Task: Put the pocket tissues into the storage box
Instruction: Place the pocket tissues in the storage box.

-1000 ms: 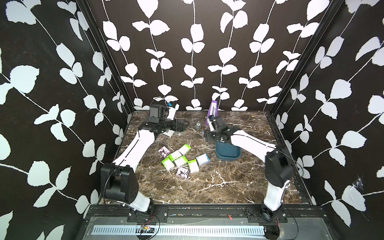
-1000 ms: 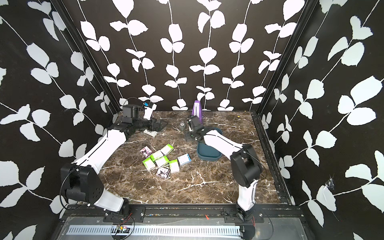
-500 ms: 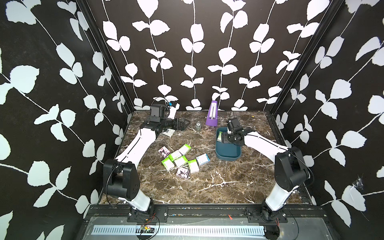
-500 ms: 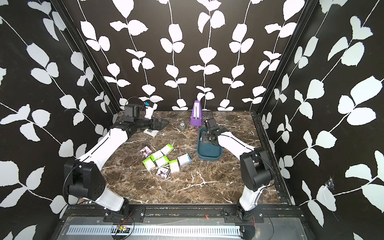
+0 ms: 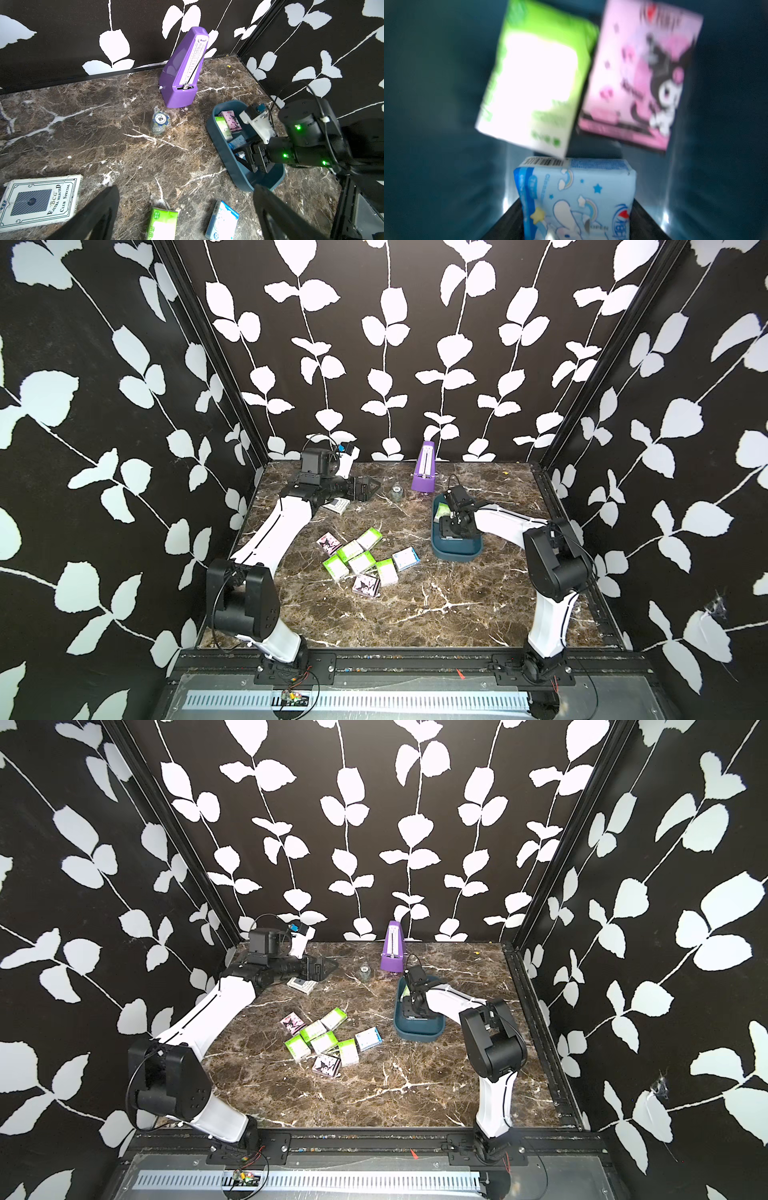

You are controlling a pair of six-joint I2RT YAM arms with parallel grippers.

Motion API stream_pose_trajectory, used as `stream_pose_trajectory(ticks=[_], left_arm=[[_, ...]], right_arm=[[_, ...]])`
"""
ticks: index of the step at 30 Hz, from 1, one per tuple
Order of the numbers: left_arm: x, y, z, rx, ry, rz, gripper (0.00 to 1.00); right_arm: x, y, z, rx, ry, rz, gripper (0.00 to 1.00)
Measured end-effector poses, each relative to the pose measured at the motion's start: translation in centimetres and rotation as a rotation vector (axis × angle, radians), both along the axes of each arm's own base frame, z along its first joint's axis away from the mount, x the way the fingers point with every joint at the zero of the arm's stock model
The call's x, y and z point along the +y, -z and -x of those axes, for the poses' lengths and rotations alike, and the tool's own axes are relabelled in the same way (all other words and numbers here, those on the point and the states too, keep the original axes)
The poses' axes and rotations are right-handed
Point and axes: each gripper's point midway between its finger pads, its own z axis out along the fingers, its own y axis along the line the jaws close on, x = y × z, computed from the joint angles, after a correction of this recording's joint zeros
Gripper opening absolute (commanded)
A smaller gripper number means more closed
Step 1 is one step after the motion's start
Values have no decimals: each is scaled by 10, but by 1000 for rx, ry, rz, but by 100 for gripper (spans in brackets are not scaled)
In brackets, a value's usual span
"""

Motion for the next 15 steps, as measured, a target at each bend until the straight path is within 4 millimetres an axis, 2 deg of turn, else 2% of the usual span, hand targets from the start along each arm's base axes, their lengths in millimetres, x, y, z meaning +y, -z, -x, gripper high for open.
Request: stream_pose_trajectory(ticks=[5,9,15], left_arm=[[0,0,0,-1,0,-1,99],[0,0,0,-4,0,-6,99],[1,1,0,-7,1,-12,99]], right_arm=[[4,-1,-9,-13,1,-5,71],[2,5,-10,-2,5,4,71],[2,5,-12,-7,8,5,71]])
